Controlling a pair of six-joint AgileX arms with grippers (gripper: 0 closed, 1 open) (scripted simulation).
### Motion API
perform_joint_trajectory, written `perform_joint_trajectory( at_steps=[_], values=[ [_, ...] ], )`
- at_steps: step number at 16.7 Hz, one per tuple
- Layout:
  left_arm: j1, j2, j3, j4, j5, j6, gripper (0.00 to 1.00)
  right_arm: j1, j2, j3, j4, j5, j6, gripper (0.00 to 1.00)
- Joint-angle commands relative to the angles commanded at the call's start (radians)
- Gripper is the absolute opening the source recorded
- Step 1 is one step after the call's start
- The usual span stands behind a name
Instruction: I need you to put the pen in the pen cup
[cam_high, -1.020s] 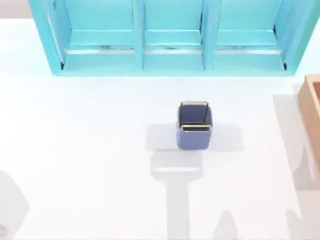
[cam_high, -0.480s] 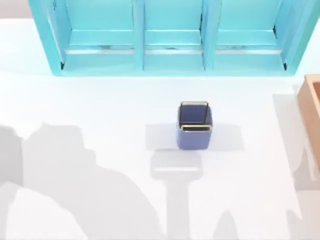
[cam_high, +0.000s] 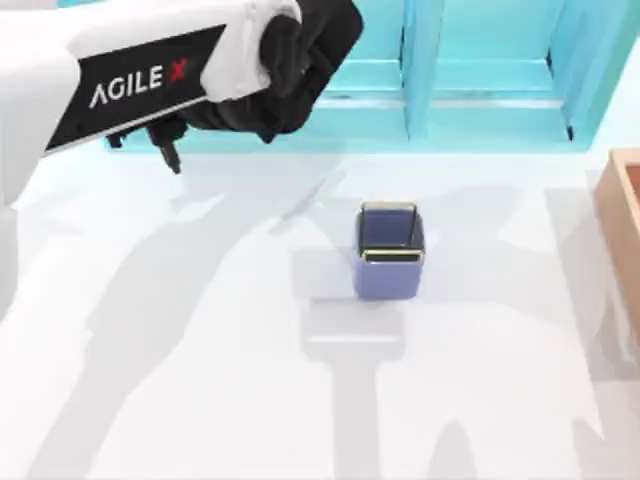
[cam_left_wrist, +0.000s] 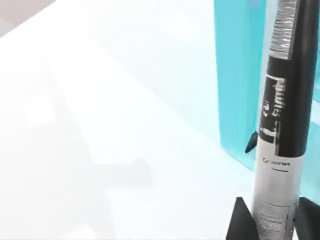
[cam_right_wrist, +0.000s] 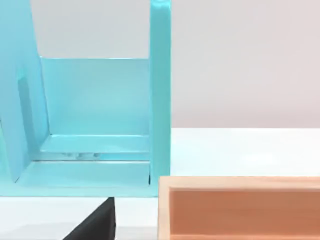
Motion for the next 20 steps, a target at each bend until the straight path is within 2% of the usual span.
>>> perform_joint_trajectory(
  at_steps=[2,4,6,8,11,15,16,20],
  values=[
    [-0.191,0.057,0.060,0.011,-0.199,-0.071,0.00,0.000,0.000,0.000,0.000,0.000,0.000,1.00],
    [-0.342,0.102,0.111,0.018,-0.358,-0.122,0.00,0.000,0.000,0.000,0.000,0.000,0.000,1.00],
    [-0.450,0.138,0.152,0.022,-0.476,-0.156,0.00,0.000,0.000,0.000,0.000,0.000,0.000,1.00],
    [-0.517,0.164,0.182,0.022,-0.553,-0.177,0.00,0.000,0.000,0.000,0.000,0.000,0.000,1.00],
    [-0.545,0.182,0.203,0.021,-0.599,-0.181,0.00,0.000,0.000,0.000,0.000,0.000,0.000,1.00],
    [-0.545,0.182,0.203,0.021,-0.600,-0.181,0.00,0.000,0.000,0.000,0.000,0.000,0.000,1.00],
    [-0.537,0.170,0.127,0.227,-0.558,-0.179,0.00,0.000,0.000,0.000,0.000,0.000,0.000,1.00],
    [-0.532,0.183,0.160,0.154,-0.571,-0.209,0.00,0.000,0.000,0.000,0.000,0.000,0.000,1.00]
  ],
)
